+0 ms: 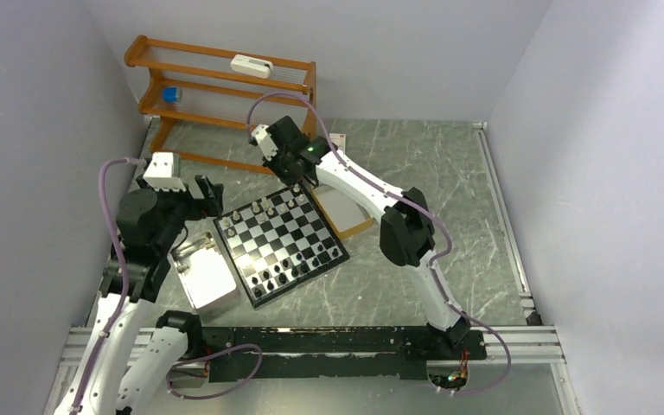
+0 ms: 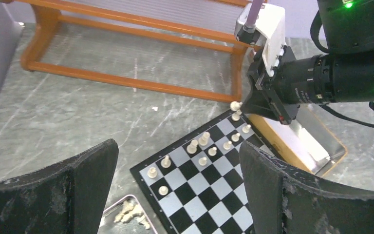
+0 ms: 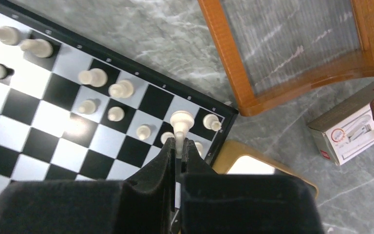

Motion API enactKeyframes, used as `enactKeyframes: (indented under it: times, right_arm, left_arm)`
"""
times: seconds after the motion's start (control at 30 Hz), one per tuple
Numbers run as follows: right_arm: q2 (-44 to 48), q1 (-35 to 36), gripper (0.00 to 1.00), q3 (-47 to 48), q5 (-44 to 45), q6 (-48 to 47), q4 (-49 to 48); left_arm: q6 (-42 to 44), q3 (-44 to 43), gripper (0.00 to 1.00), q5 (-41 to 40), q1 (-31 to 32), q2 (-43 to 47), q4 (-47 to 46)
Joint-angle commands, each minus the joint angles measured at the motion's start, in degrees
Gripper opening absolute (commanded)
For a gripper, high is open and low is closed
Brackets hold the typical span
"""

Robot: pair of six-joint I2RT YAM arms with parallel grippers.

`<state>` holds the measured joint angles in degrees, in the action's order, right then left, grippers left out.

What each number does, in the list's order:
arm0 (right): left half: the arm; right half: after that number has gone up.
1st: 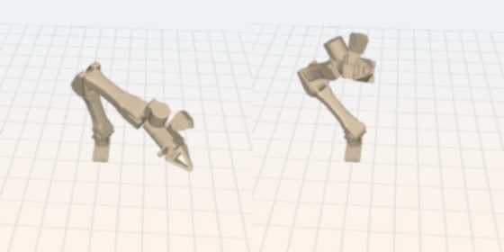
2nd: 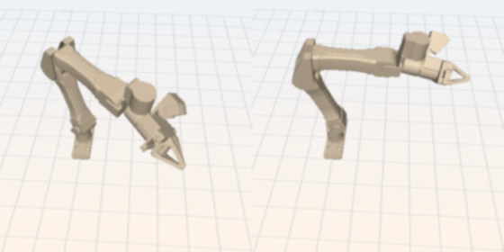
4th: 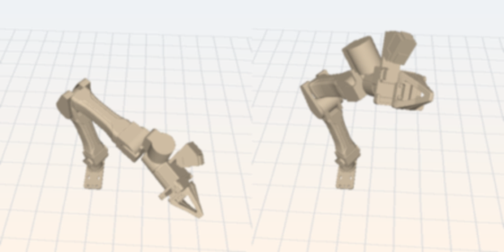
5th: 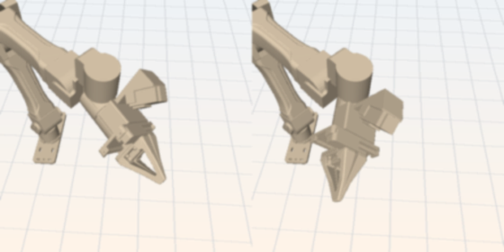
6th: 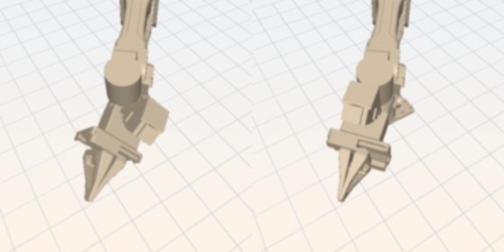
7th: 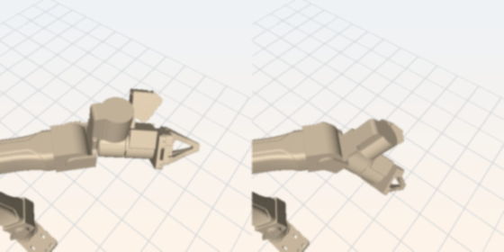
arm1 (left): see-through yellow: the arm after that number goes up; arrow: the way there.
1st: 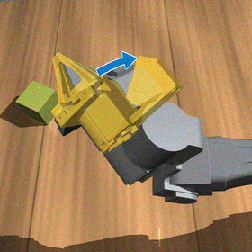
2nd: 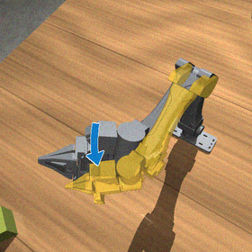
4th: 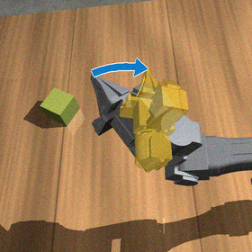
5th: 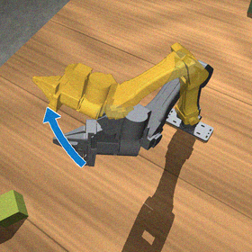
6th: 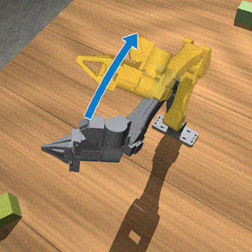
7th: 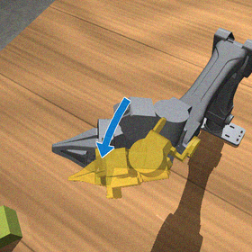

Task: Set up the chess pieces on the board
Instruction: Place the chess piece on the chessboard.

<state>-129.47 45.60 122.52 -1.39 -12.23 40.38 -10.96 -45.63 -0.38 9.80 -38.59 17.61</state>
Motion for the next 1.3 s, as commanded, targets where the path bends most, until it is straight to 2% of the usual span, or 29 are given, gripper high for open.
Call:
enactKeyframes:
  times: [0.0, 0.47, 0.73, 1.27]
  right_arm:
    - [-3.32, 0.05, 0.00, 4.99, 6.10, -3.98, 4.78]
    - [-8.45, 2.26, 0.03, 5.17, 8.44, -10.49, 3.56]
    - [-12.73, 2.36, 0.05, 10.12, 9.21, -9.99, 6.69]
    - [-13.66, 2.47, 0.11, 10.08, 9.78, -10.02, 7.96]
  left_arm:
    - [4.55, 1.52, 0.98, -6.66, 0.91, 1.39, 3.08]
    - [5.34, 0.92, 0.98, -10.64, 1.43, 2.60, 3.45]
    - [5.25, 0.93, 0.98, -11.72, 1.49, 3.10, 3.60]
    - [5.34, 0.98, 0.98, -11.61, 1.62, 2.99, 3.55]
